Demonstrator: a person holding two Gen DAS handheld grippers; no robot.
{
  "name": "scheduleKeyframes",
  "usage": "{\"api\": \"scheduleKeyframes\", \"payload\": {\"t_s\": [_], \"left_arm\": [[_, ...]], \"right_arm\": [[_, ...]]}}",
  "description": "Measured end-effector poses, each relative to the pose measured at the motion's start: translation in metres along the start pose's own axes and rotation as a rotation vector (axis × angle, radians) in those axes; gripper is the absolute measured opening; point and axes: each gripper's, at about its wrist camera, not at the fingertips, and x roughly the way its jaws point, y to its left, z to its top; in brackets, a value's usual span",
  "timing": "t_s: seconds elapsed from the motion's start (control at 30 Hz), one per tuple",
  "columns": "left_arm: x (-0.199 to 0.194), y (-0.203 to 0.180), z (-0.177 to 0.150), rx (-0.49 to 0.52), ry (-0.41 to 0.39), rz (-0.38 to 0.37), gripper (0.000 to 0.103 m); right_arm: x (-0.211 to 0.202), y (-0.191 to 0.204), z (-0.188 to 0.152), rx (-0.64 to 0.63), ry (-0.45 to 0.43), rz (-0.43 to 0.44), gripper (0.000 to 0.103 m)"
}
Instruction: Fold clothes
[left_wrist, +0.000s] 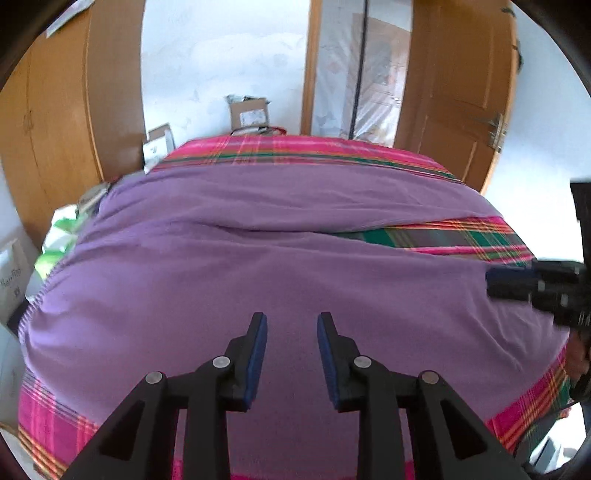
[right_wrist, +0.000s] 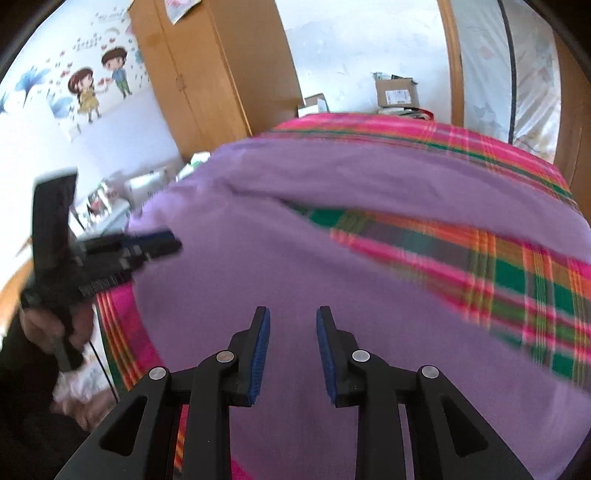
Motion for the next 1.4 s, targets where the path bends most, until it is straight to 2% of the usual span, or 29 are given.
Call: {"api": "scheduleKeyframes", "payload": {"t_s": [0.13,0.27,0.47,0.53,0.57,0.6,0.63,0.77,0.93,1.07,1.23,1.33,1.4], "left_arm": [[0.008,-0.002,-0.014,-0.007,0.027,-0.024,0.028],[0.006,0.0,-0.019,-0.013,0.011,-0.034,0.028],[0.006,0.007,-0.019,-0.052,0.0,-0.075,0.028],[0.006,0.009,-0.02,-0.063,-0.004,-0.085,0.028],[0.006,0.01,-0.019,-0.067,-0.005,-0.089,0.028],[0.007,0.01,-0.019,-0.071,-0.006,-0.093,0.028],[0.007,0.011,-0.018,-0.075,-0.007,-0.097,0.028],[0.006,0.016,-0.019,-0.099,-0.01,-0.121,0.028],[0.006,0.017,-0.019,-0.108,-0.013,-0.13,0.028],[0.005,0.016,-0.019,-0.104,-0.013,-0.125,0.028],[0.005,0.017,-0.019,-0.108,-0.015,-0.127,0.028],[0.005,0.018,-0.019,-0.109,-0.015,-0.126,0.028],[0.005,0.017,-0.019,-0.106,-0.015,-0.122,0.028]], "right_arm": [[0.029,0.003,0.046,-0.061,0.029,0.03,0.028],[0.08,0.003,0.079,-0.107,0.107,0.068,0.028],[0.136,0.0,0.09,-0.103,0.228,0.114,0.028],[0.139,0.003,0.091,-0.123,0.22,0.125,0.028],[0.14,0.004,0.091,-0.132,0.217,0.12,0.023],[0.141,0.007,0.091,-0.152,0.221,0.114,0.005],[0.142,0.011,0.09,-0.174,0.225,0.108,0.003],[0.142,0.016,0.091,-0.235,0.211,0.059,0.002],[0.145,-0.008,0.096,-0.142,0.201,0.076,0.002],[0.138,-0.004,0.096,-0.144,0.199,0.087,0.006],[0.107,-0.024,0.094,-0.064,0.155,0.091,0.008],[0.08,-0.04,0.082,-0.044,0.134,0.095,0.013],[0.065,-0.047,0.072,-0.053,0.136,0.083,0.023]]}}
